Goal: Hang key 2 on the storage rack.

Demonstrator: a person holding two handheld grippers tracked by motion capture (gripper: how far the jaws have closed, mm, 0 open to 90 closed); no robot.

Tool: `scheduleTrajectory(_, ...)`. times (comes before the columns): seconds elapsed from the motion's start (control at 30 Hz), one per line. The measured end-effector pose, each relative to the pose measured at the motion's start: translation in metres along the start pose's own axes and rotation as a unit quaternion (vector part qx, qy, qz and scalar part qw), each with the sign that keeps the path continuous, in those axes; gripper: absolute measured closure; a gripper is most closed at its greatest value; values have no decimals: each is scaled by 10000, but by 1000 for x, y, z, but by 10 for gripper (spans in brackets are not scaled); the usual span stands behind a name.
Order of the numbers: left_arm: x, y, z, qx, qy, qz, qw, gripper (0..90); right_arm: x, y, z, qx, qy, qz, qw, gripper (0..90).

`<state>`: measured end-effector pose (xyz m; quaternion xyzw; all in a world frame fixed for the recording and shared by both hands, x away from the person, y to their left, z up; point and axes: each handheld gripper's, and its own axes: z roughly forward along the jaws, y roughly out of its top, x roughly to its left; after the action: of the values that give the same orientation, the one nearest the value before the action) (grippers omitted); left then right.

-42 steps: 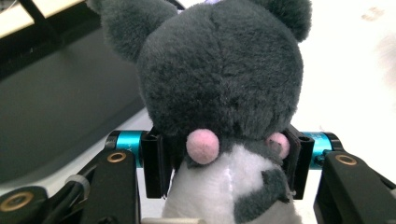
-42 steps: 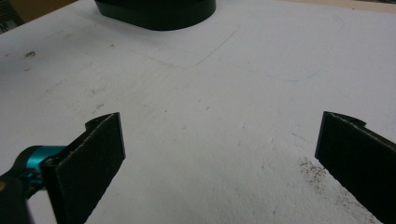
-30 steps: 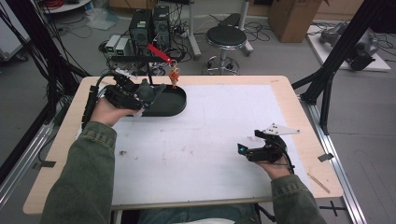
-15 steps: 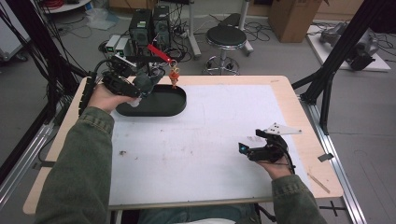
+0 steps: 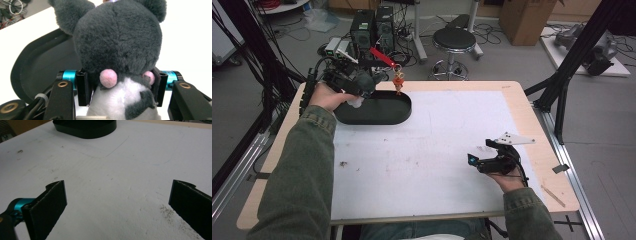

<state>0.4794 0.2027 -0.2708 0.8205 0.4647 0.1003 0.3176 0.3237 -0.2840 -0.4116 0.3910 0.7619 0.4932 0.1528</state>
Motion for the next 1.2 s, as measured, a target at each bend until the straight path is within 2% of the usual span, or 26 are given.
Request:
scheduleTrajectory(0.1,7,1,-1,-186,-60,-149,9997,479,-1,-1,0,22,8,-28,10000,6)
scheduleTrajectory(0.17,12,1,-1,-355,-122,-339,9987,479,-1,-1,0,20,16,-35,10000,6)
scheduleTrajectory(0.23,15,2,-1,-418,-124,-415,9982,480,-2,-1,0,-6,0,-7,10000,6)
scheduleTrajectory(0.33,20,3,1,-582,-256,-639,9959,479,-2,-1,-1,-53,-1,36,10000,6)
scheduleTrajectory(0.4,22,4,4,-610,-322,-696,9952,479,-2,-1,-1,-66,-2,17,10000,6)
scheduleTrajectory(0.5,23,5,12,-652,-315,-846,9938,478,-2,-1,-1,-66,23,3,10000,6)
scheduleTrajectory(0.6,28,6,16,-783,-324,-1035,9910,478,-2,-1,-1,-55,21,-24,10000,6)
scheduleTrajectory(0.7,31,6,19,-1036,-416,-1277,9855,478,-2,-1,-1,-53,24,44,10000,6)
scheduleTrajectory(0.73,30,7,21,-1075,-435,-1312,9846,478,-2,0,-1,-68,29,51,10000,6)
scheduleTrajectory(0.83,30,9,24,-1091,-365,-1377,9838,477,-3,-1,0,-51,23,22,10000,6)
scheduleTrajectory(0.9,31,8,27,-1004,-213,-1377,9851,471,-3,-1,-1,-58,27,54,10000,6)
scheduleTrajectory(0.97,32,8,30,-914,-186,-1345,9865,446,-3,-1,-1,-65,50,51,10000,6)
scheduleTrajectory(1.03,31,8,32,-925,-252,-1313,9867,372,-4,-2,0,-58,125,52,9999,6)
scheduleTrajectory(1.07,31,8,33,-907,-250,-1295,9871,300,-3,-2,0,-37,165,49,9998,6)
scheduleTrajectory(1.2,29,8,28,-974,-46,-1169,9883,132,0,-2,1,-9,238,-35,9997,5)
